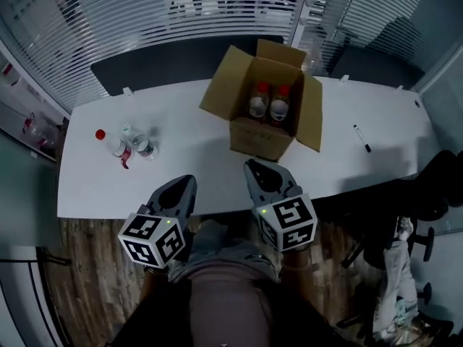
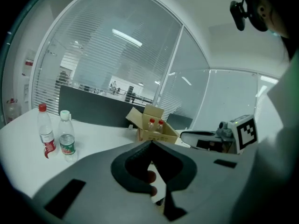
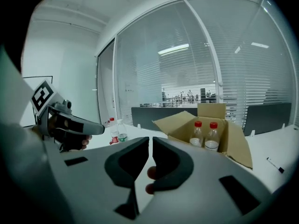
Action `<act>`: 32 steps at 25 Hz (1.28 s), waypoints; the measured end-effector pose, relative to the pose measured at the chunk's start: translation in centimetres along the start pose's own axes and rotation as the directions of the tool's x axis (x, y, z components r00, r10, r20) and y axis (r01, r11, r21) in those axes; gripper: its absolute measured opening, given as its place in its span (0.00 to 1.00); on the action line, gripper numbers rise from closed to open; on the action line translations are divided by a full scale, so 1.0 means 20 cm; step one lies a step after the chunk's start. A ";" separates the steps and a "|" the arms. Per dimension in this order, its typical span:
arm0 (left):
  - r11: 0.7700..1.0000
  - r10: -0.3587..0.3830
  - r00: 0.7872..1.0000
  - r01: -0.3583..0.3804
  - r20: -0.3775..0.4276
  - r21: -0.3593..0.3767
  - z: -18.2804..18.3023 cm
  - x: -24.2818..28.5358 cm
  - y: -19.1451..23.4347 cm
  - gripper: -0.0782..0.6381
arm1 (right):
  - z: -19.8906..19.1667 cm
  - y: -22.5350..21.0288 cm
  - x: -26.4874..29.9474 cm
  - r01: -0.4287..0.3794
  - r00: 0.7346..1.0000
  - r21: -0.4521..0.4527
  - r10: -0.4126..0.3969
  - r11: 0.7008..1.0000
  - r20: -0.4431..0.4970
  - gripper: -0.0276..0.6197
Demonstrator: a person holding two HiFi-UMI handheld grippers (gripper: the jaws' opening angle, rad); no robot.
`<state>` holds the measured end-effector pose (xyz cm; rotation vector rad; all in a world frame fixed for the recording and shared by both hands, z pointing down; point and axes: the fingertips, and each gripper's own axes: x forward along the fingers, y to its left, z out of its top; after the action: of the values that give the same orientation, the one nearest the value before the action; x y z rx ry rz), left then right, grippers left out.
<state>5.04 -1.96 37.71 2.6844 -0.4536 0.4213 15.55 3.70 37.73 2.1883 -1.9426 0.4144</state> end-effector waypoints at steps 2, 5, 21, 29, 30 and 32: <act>1.000 -0.023 1.000 0.024 -0.013 0.006 0.01 0.05 0.00 0.12 | 0.01 -0.05 0.01 0.026 1.000 0.011 -0.026 1.000 0.003 0.11; 0.998 -0.060 0.998 0.061 -0.031 0.013 0.04 0.13 0.00 0.12 | 0.02 -0.11 0.02 0.056 0.998 0.025 -0.056 0.998 0.006 0.11; 0.983 -0.184 0.980 0.185 -0.071 0.010 0.22 0.41 0.08 0.12 | 0.13 -0.33 0.19 0.185 0.982 0.042 -0.184 0.982 -0.032 0.11; 0.983 -0.182 0.979 0.183 -0.089 0.001 0.28 0.50 0.21 0.12 | 0.20 -0.44 0.33 0.214 0.976 0.033 -0.212 0.976 -0.046 0.11; 0.983 -0.181 0.979 0.182 -0.091 0.000 0.29 0.51 0.23 0.12 | 0.21 -0.45 0.35 0.219 0.975 0.033 -0.217 0.975 -0.047 0.11; 0.983 -0.182 0.979 0.183 -0.094 -0.003 0.30 0.53 0.26 0.12 | 0.22 -0.48 0.37 0.230 0.972 0.032 -0.228 0.973 -0.052 0.11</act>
<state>14.06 -11.63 37.71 2.6680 -0.1764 0.4924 26.21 -3.52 36.49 2.3678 -1.6459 0.4639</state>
